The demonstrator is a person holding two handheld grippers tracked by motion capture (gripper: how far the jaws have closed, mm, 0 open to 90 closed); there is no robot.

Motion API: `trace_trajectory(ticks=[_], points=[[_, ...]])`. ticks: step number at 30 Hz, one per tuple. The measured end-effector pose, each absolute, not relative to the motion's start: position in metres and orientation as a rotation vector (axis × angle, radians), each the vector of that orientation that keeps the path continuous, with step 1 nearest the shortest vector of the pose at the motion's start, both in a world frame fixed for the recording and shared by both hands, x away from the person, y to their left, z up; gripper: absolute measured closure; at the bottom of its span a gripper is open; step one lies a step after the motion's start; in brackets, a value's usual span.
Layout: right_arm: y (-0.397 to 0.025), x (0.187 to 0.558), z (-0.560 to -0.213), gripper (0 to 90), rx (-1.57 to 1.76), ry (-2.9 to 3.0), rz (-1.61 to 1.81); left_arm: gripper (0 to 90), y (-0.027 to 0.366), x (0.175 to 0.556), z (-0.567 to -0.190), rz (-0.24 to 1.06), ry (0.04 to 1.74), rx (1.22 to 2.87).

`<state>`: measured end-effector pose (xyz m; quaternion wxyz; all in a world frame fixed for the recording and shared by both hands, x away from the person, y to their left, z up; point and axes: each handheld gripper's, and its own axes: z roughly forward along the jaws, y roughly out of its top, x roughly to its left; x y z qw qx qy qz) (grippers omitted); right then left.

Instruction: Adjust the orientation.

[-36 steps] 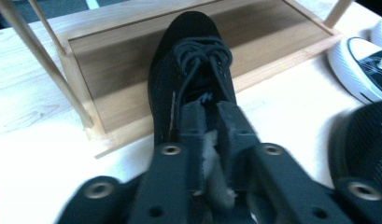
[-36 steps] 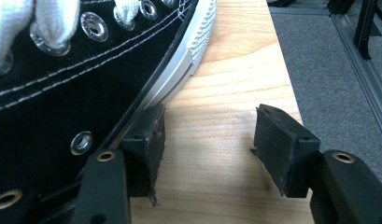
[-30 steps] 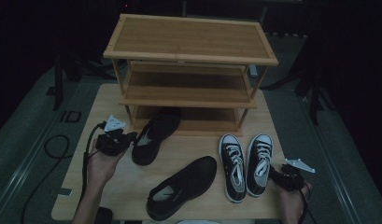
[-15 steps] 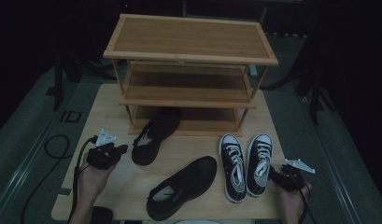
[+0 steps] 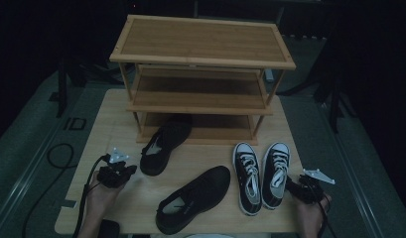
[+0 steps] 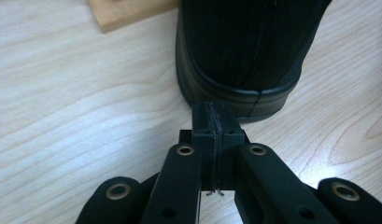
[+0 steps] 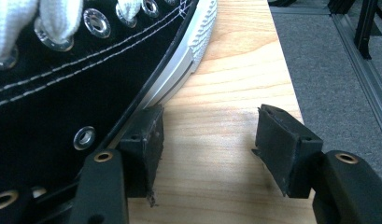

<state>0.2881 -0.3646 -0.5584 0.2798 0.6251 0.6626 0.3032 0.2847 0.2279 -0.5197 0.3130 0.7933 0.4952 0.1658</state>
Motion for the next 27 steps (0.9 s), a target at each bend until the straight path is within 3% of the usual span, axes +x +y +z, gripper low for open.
trace_trajectory(ticks=[27], points=[[-0.365, 0.289, -0.558, 41.0, 1.675, 1.782, 0.816, 88.9, 0.211, 0.287, -0.534, 0.407, 1.29, 2.131]])
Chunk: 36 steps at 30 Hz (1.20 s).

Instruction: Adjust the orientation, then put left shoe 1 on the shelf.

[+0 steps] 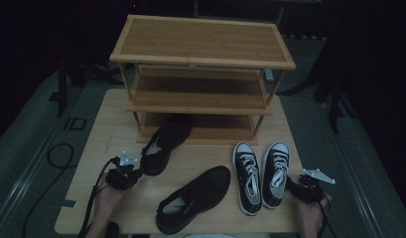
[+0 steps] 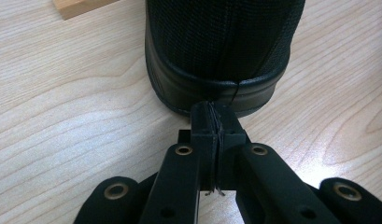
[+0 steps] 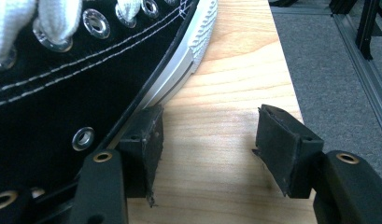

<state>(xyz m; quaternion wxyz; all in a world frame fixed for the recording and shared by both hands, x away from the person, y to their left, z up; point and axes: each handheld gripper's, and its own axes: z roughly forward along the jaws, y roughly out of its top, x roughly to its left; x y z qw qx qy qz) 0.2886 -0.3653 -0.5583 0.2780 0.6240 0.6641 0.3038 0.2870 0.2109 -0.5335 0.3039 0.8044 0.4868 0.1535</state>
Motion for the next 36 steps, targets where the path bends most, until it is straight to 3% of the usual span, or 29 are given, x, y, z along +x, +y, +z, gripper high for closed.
trace_trajectory(ticks=[36], points=[[-0.365, 0.289, -0.558, 41.0, 1.673, 1.784, 0.816, 89.2, 0.174, 0.296, -0.529, 0.358, 1.176, 2.162]])
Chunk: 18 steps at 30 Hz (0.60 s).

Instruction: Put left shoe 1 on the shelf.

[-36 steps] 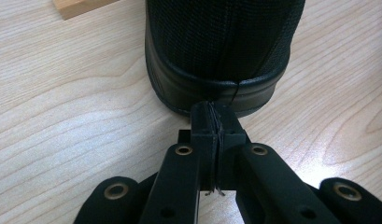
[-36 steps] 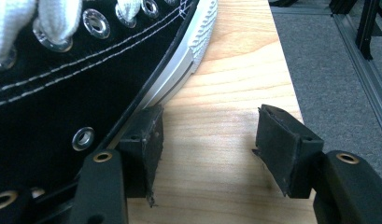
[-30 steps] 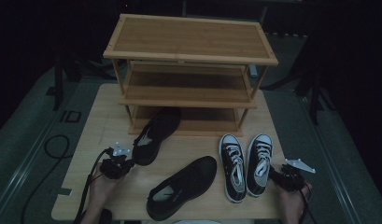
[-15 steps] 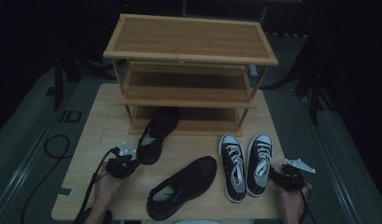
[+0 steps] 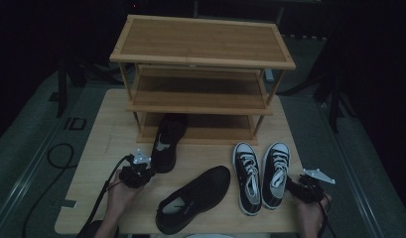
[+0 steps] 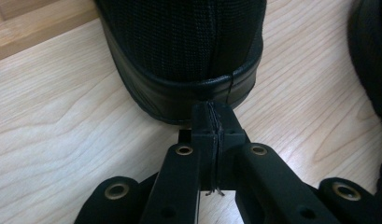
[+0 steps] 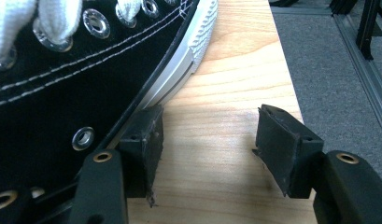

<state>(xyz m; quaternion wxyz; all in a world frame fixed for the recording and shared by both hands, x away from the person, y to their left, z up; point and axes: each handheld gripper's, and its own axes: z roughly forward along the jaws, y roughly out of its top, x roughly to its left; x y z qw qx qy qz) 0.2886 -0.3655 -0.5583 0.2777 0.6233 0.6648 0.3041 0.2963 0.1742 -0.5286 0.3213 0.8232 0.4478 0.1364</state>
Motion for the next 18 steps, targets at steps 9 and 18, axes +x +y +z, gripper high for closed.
trace_trajectory(ticks=[9, 18], points=[[-0.366, 0.289, -0.558, 41.0, 1.673, 1.784, 0.816, 89.2, 0.161, 0.305, -0.527, 0.371, 1.154, 2.166], [-0.366, 0.289, -0.558, 41.0, 1.673, 1.785, 0.817, 89.7, 0.148, 0.317, -0.522, 0.415, 1.138, 2.171]])
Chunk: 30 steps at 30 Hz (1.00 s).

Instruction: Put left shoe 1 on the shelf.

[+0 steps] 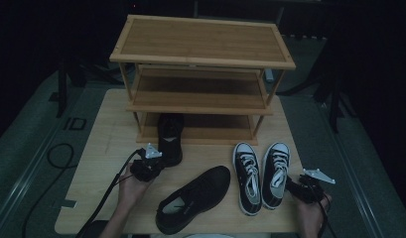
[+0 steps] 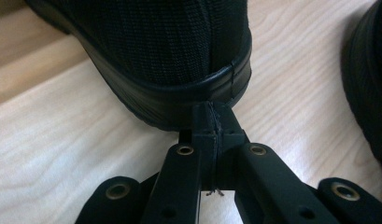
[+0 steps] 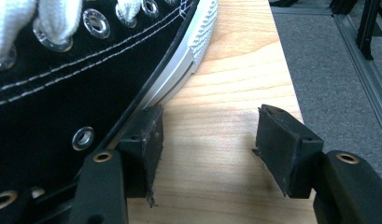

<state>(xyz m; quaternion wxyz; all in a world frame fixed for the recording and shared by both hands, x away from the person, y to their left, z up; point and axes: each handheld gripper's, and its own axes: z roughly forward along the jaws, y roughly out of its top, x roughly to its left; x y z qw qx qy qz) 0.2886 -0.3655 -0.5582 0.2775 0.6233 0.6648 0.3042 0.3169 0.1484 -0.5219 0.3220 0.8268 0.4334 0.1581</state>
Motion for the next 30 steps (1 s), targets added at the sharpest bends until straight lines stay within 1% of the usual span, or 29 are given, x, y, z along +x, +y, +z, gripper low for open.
trace_trajectory(ticks=[4, 9, 12, 19, 23, 24, 29, 30], points=[[-0.366, 0.289, -0.558, 41.0, 1.673, 1.785, 0.817, 89.8, 0.145, 0.322, -0.52, 0.421, 1.141, 2.177], [-0.366, 0.289, -0.558, 41.0, 1.673, 1.785, 0.817, 89.6, 0.148, 0.326, -0.52, 0.491, 1.217, 2.164], [-0.366, 0.289, -0.558, 41.0, 1.673, 1.785, 0.817, 89.5, 0.151, 0.329, -0.519, 0.475, 1.248, 2.137], [-0.366, 0.289, -0.558, 41.0, 1.673, 1.785, 0.817, 88.5, 0.137, 0.32, -0.522, 0.421, 1.157, 2.181], [-0.366, 0.289, -0.558, 41.0, 1.673, 1.785, 0.817, 88.3, 0.132, 0.32, -0.524, 0.398, 1.14, 2.191], [-0.366, 0.289, -0.558, 41.0, 1.673, 1.785, 0.817, 88.1, 0.125, 0.321, -0.529, 0.345, 1.122, 2.207], [-0.366, 0.289, -0.558, 41.0, 1.673, 1.786, 0.817, 88.0, 0.117, 0.323, -0.535, 0.349, 1.104, 2.265], [-0.366, 0.289, -0.558, 41.0, 1.673, 1.786, 0.817, 88.2, 0.116, 0.326, -0.537, 0.371, 1.126, 2.268]])
